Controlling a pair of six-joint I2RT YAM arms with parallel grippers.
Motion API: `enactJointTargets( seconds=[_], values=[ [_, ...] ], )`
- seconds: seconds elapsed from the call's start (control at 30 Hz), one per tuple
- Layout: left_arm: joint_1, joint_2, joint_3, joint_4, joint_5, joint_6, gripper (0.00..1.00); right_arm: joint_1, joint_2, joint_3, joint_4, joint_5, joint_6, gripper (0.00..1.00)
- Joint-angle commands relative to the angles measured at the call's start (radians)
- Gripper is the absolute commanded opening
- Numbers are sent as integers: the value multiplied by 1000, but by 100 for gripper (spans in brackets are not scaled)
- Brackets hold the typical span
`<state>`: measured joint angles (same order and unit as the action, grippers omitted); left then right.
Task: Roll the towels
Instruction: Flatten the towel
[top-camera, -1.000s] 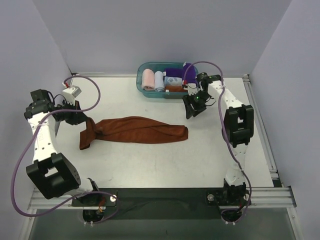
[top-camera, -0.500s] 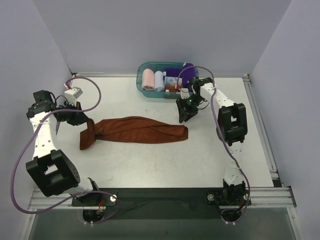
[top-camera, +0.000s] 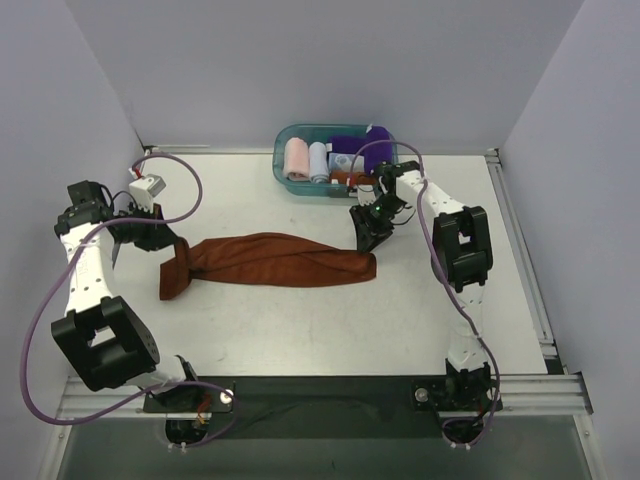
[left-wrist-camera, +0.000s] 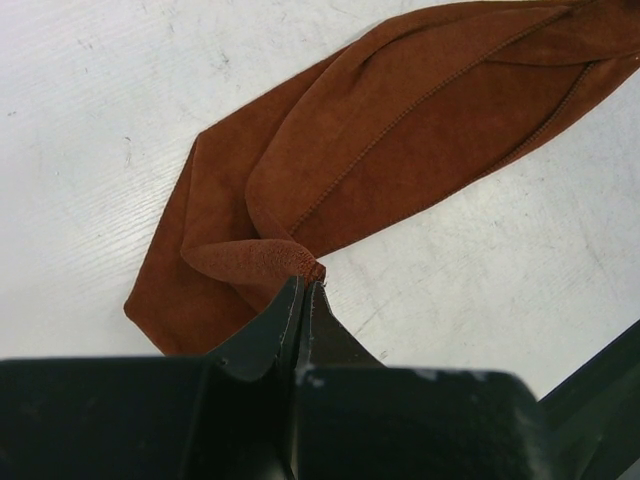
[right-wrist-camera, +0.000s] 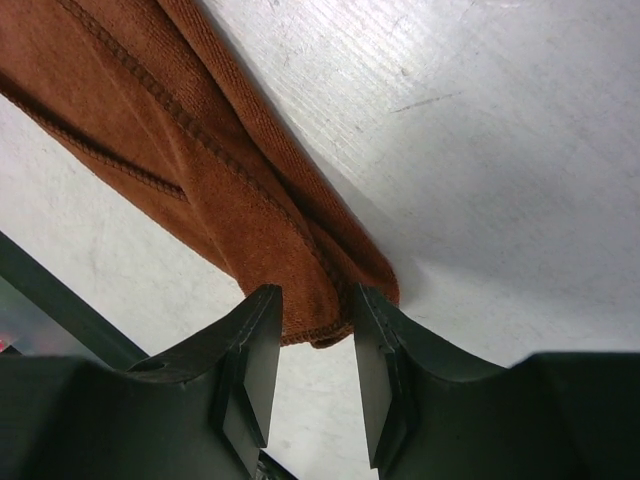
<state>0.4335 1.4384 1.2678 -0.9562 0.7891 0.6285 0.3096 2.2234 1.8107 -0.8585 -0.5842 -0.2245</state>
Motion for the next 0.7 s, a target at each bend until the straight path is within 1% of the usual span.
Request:
enactJointTargets(
  seconds=[0.0, 0.17, 0.27, 0.3, 0.37, 0.4, 0.6, 0.67],
  values=[
    [-1, 1, -2, 31, 4, 8, 0, 8, 2, -28, -57, -34, 1, 34],
    [-2, 8, 4, 33, 6, 7, 0, 11, -18, -60, -60, -54, -1, 31],
    [-1, 14, 4, 33, 7, 4, 0, 11, -24, -68, -62, -55, -6, 24],
    [-1, 14, 2, 33, 7, 2, 0, 11, -24, -70, -62, -55, -6, 15],
    [-2, 14, 2, 37, 6, 2, 0, 11, -30, -67, -60, -57, -6, 7],
    [-2, 16, 5, 36, -1, 0, 0, 10, -36, -62, -62, -55, -6, 0],
    [-1, 37, 60, 34, -5, -39, 0, -17, -151, -51, -71, -28, -24, 0],
    [1, 65, 99, 30, -5, -53, 0, -29, -198, -37, -80, 18, -47, 1]
  ],
)
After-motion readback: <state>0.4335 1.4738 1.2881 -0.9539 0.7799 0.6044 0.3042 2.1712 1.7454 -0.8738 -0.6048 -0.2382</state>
